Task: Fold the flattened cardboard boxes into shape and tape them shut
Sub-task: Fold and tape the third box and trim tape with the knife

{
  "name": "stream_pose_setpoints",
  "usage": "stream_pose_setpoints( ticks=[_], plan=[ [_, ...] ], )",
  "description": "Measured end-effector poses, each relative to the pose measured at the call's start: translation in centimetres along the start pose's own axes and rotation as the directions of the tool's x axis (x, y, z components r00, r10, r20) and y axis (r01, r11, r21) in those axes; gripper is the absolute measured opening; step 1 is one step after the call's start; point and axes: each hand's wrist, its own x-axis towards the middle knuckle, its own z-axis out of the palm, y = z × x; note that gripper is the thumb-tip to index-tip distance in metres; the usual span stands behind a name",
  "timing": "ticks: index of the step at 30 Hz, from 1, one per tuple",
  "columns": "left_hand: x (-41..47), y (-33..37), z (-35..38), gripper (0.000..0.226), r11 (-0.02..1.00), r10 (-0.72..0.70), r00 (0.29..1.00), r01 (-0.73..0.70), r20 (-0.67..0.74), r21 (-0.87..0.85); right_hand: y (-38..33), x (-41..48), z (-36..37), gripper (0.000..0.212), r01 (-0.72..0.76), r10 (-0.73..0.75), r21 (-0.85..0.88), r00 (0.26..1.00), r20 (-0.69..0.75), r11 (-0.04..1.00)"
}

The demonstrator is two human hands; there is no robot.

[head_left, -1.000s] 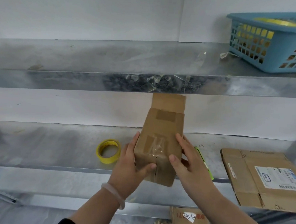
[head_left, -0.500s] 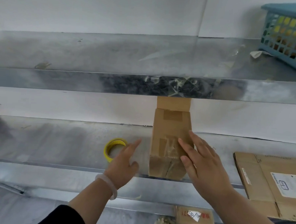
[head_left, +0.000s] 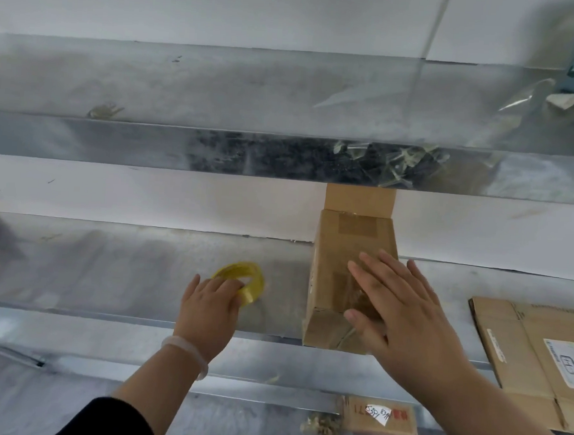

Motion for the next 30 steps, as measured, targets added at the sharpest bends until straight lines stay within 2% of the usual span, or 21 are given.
stream_pose_setpoints(
  ticks=[3, 8, 14, 18, 22, 27, 30],
  plan=[
    [0.3, 2.1, -3.2, 0.021, 0.986, 0.116, 0.98, -0.133, -0.159, -0.1, -1.6, 1.5, -1.0, 0.059, 0.051, -0.045, 0.149, 0.998, -0.041, 0.988],
    [0.9, 6.3, -8.0, 0.019, 0.949, 0.273, 0.916, -0.306, -0.295, -0.071, -4.4, 4.4, -3.1, 0.056, 0.029, -0.031, 0.367, 1.0, 0.002, 0.93],
    [0.5, 9.2, -9.2, 0.024, 0.952, 0.278, 0.916, -0.303, -0.291, -0.045, -5.2, 5.0, -3.7, 0.031, -0.052, 0.097, 0.542, 0.994, -0.055, 0.839],
    [0.2, 10.1, -9.4, 0.023, 0.957, 0.271, 0.916, -0.288, -0.296, -0.017, -4.5, 4.8, -4.1, 0.024, -0.181, 0.189, 0.691, 0.98, 0.066, 0.7],
    [-0.1, 11.2, -9.6, 0.025, 0.96, 0.27, 0.917, -0.279, -0.292, 0.013, -3.3, 5.0, -4.7, 0.017, -0.271, 0.196, 0.761, 0.962, 0.19, 0.589],
    [-0.4, 12.9, -10.1, 0.021, 0.95, 0.313, 0.893, -0.301, -0.325, 0.088, -2.0, 4.2, -5.3, 0.014, -0.253, 0.164, 0.745, 0.967, 0.193, 0.617],
    [-0.7, 14.0, -10.4, 0.022, 0.951, 0.309, 0.886, -0.287, -0.346, 0.113, -1.7, 3.3, -5.8, 0.015, -0.158, 0.093, 0.707, 0.987, 0.13, 0.689]
  ],
)
